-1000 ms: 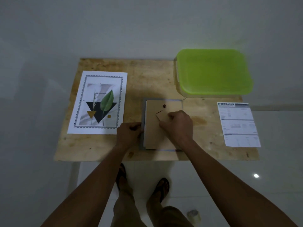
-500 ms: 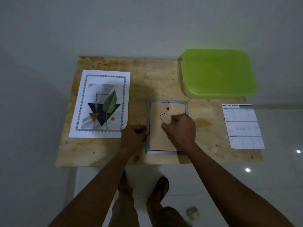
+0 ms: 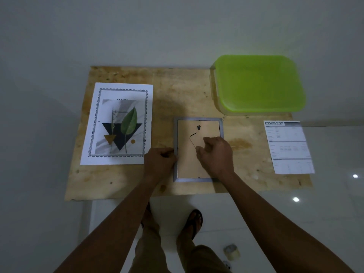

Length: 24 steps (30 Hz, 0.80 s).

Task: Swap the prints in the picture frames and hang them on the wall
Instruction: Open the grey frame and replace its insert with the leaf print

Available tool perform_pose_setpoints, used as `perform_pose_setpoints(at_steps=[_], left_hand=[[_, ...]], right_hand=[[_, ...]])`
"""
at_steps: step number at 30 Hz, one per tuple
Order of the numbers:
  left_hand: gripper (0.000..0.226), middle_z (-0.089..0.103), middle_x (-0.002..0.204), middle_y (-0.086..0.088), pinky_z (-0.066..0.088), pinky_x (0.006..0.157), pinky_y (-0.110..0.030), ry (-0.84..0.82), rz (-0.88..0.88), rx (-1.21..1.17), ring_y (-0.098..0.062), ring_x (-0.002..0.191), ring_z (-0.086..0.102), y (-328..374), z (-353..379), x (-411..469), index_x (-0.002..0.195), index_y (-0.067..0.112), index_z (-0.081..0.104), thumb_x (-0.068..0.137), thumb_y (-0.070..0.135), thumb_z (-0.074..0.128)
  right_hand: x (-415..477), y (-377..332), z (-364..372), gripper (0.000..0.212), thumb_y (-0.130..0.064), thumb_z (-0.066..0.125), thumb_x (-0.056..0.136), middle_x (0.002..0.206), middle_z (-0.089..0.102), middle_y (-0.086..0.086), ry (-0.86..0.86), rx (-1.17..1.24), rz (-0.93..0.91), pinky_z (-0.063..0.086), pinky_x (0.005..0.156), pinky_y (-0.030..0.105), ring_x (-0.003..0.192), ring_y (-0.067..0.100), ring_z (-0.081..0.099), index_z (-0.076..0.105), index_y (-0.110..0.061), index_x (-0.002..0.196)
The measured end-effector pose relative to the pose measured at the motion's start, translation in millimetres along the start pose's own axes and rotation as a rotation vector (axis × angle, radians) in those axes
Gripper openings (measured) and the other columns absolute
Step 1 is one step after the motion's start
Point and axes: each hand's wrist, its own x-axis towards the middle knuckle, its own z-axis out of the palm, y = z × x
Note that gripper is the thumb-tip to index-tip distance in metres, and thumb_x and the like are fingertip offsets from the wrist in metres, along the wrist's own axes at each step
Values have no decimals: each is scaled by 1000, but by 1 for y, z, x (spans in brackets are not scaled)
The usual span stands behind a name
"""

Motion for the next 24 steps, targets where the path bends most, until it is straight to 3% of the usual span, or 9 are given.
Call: perform_pose_setpoints(at_steps=[3,6,9,12,15,17,21,24], left_hand=[[40,74,103,-1,42,62,2,19,-19,3,-3,82,64,1,3,-1,119,13,72,79,14,78],[40,72,91,2,41,64,3,49,-24,13,-3,79,63,1,6,-1,114,13,73,75,13,83],[36,68,82,7,50,77,-11,57,-2,46,-4,77,62,2,7,-1,109,13,74,74,12,83],[36,68,82,7,50,79,-19,60,5,63,-7,79,63,3,8,-2,108,13,74,73,14,84],[41,71,92,5,47,70,-8,57,1,83,-6,82,65,5,10,-4,109,15,72,71,22,86],[47,68,91,8,42,58,-2,37,-13,81,2,76,60,8,11,-7,110,17,68,68,26,89],[56,58,85,14,41,54,-1,14,-16,54,5,74,54,12,14,-11,115,13,63,66,17,90],[61,59,89,12,41,52,-2,6,-13,51,3,75,55,12,16,-14,121,14,60,67,16,90]], right_hand=[[-13,12,1,41,-24,75,84,110,69,11,36,63,10,48,89,33,104,27,62,72,-8,121],[-22,16,1,39,-24,77,84,112,69,11,68,71,41,42,90,31,107,30,60,72,-8,120],[-26,20,0,43,-29,81,80,110,69,13,98,19,58,43,87,33,106,32,58,73,-11,118],[-36,27,-4,48,-30,82,78,110,64,11,172,151,167,47,86,34,105,23,56,71,-14,122],[-41,33,-11,51,-26,84,79,108,57,6,205,301,283,46,84,30,94,13,54,68,-16,126],[-40,36,-15,50,-25,84,79,105,55,4,152,292,257,45,83,29,95,17,57,67,-16,126],[-39,35,-22,51,-27,83,80,118,56,9,97,200,196,49,85,32,106,24,58,66,-15,127],[-52,36,-22,45,-30,81,81,117,53,4,44,136,14,53,82,34,104,20,56,69,-22,123]])
